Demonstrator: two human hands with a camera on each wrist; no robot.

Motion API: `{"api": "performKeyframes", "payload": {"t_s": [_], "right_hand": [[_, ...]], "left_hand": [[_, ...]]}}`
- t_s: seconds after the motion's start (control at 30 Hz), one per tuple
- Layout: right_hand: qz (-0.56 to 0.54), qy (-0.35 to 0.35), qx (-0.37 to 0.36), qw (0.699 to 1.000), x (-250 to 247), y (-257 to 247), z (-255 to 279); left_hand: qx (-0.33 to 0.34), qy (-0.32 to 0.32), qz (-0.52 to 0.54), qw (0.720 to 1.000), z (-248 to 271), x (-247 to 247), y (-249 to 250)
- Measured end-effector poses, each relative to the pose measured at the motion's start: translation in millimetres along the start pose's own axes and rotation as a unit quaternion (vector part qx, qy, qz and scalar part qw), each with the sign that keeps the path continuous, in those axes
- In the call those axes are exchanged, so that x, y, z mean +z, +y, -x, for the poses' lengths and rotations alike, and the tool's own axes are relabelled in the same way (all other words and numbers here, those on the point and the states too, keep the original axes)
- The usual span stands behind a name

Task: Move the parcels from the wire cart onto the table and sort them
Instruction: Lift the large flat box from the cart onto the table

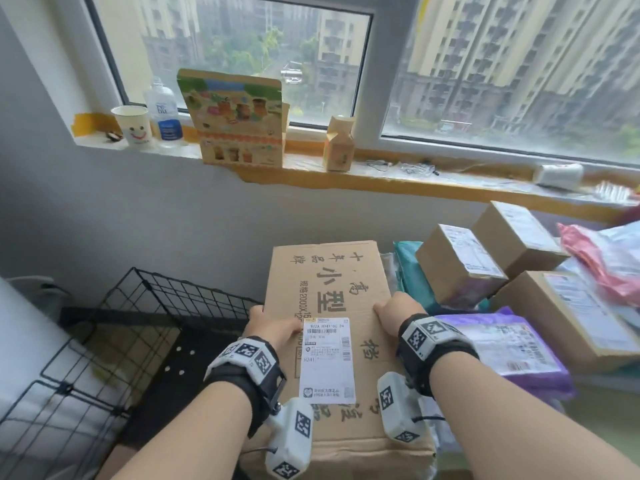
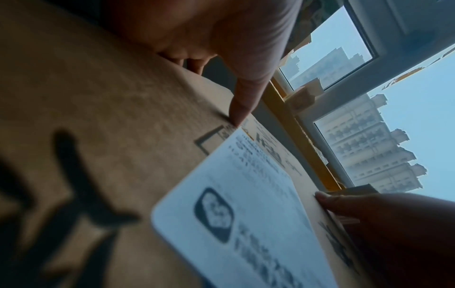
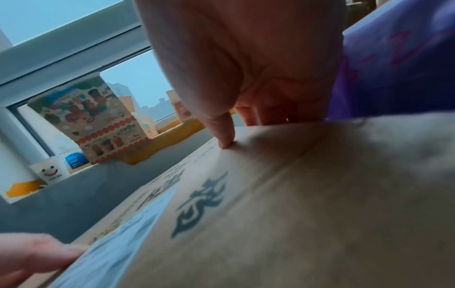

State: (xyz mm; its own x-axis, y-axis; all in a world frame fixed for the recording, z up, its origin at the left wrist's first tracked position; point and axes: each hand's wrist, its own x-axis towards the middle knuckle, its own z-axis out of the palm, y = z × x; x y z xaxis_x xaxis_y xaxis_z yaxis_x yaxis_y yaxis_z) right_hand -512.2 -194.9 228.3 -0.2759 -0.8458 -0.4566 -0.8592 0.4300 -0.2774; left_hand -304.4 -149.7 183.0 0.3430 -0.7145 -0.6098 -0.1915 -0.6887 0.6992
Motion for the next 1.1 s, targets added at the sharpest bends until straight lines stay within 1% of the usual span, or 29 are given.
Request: {"api": "performKeyframes", "payload": {"t_s": [0.1,0.27,0.37,0.53,0.63,0.87,1.0,1.1], "right_hand": [[-0.002,0.008,0.012,1.0,2.7,0.9,-6.0],[-0.01,0.02,0.011,1.0,-1.0,13.6,-18.0],[-0.012,0.023,0.019,0.999,-3.3,21.5,-23.8],[-0.025,0.022,0.034,0.999,-2.7,27.9,-23.6],[-0.03,0.04,0.019,0.999,-2.0,26.7,-20.4],[-0.032,0.116,-0.044,0.992,-3.4,23.3,-10.1],[-0.04,0.123,-0.077,0.989,-7.7,20.2,-7.4],[-0.039,0.125,-0.084,0.988,-10.3,17.7,-4.8]], "left_hand": [[0.001,0.003,-0.013,1.0,2.2,5.7,4.8],[0.031,0.01,-0.061,0.998,1.8,20.3,22.6],[0.039,0.015,-0.083,0.996,4.3,31.5,24.9],[0.038,0.018,-0.084,0.996,8.1,40.9,21.7],[0.042,0.021,-0.071,0.996,7.0,42.4,21.7],[0.029,0.026,-0.058,0.998,-0.3,42.1,17.0],[0.029,0.033,-0.056,0.997,-1.8,40.8,12.3],[0.027,0.041,-0.058,0.997,0.7,39.8,11.0]]}}
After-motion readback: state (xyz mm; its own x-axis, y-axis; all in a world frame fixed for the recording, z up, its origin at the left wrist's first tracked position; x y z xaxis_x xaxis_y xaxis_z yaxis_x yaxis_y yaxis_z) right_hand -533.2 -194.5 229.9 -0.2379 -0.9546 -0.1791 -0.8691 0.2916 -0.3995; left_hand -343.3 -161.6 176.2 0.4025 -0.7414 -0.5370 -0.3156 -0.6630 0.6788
